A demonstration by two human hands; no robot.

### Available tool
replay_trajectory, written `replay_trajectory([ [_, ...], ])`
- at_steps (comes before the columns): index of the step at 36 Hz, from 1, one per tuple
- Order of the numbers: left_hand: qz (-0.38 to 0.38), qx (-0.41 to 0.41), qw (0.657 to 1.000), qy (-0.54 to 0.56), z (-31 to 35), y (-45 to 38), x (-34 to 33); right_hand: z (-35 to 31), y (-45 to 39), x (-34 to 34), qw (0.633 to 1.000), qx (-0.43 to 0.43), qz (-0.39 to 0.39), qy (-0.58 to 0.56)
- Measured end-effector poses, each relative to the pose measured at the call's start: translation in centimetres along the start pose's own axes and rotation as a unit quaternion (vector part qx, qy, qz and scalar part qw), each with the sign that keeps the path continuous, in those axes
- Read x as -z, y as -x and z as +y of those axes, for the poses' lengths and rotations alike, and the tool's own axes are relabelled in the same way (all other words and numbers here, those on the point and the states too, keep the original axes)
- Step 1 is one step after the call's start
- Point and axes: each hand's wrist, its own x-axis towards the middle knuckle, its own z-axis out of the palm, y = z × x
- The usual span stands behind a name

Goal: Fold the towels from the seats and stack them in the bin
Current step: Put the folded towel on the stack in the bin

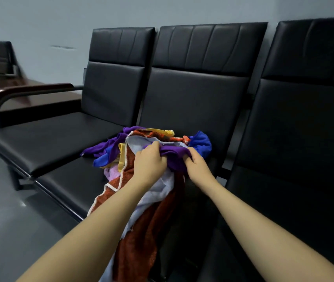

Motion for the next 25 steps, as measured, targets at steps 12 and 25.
replay_trajectory([
  [12, -0.018, -0.075, 0.987, 0.14, 13.2, 2.4, 1.8, -5.4, 7.4, 10.9, 0.99, -0.025, 0.138, 0.022],
  [25, -0.181, -0.169, 0.951, 0.187, 28.7, 8.7, -5.7, -3.3, 20.5, 28.7, 0.959, -0.141, 0.146, 0.196],
])
